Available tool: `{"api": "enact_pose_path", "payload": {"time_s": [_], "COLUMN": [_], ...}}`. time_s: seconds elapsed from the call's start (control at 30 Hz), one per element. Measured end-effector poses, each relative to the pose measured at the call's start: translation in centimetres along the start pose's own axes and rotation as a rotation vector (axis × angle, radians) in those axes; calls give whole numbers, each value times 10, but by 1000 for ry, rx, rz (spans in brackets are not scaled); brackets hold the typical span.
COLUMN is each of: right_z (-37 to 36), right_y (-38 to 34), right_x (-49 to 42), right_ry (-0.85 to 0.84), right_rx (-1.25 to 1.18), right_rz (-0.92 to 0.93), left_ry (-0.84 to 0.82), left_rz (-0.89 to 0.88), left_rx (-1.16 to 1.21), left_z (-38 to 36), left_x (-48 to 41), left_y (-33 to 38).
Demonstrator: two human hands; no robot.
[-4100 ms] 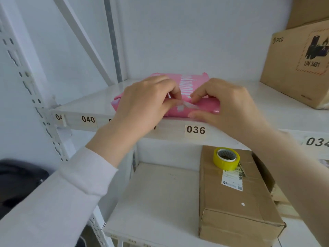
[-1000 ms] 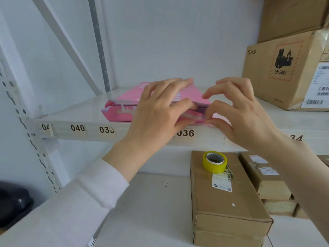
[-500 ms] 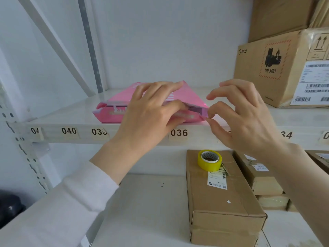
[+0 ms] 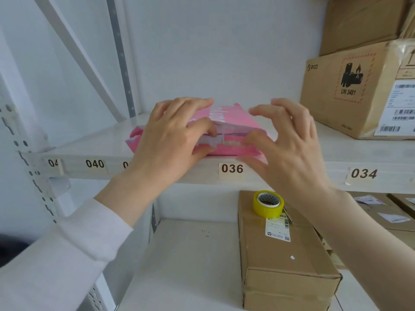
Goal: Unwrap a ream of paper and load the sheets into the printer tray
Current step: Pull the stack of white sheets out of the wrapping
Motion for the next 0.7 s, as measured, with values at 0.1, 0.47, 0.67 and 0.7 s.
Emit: {"api": "enact_pose_path", "payload": {"time_s": [0.1, 0.47, 0.67, 0.7], "right_z": [3, -6, -10, -9], "right_y": [9, 9, 5, 4], "right_x": [4, 5, 0, 1], "right_ry": [67, -20, -97, -112], "right_rx": [54, -39, -171, -182], "right_rz": [-58, -95, -195, -201], "left_ry": [0, -62, -76, -74], "left_rz": [42, 64, 40, 36], "left_rx": [17, 123, 89, 72], "left_z": [0, -6, 0, 1], "left_x": [3, 6, 11, 12], "left_y": [0, 3, 4, 4]}}
Point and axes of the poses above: each hand's wrist, its own x-axis away from the middle knuckle, its own z-axis out of the back of the hand, y = z × x, the point moved 3 cm from there along -x, towards the middle knuckle, and after that the axes turned 12 degrees about y, right-handed, at the moved point
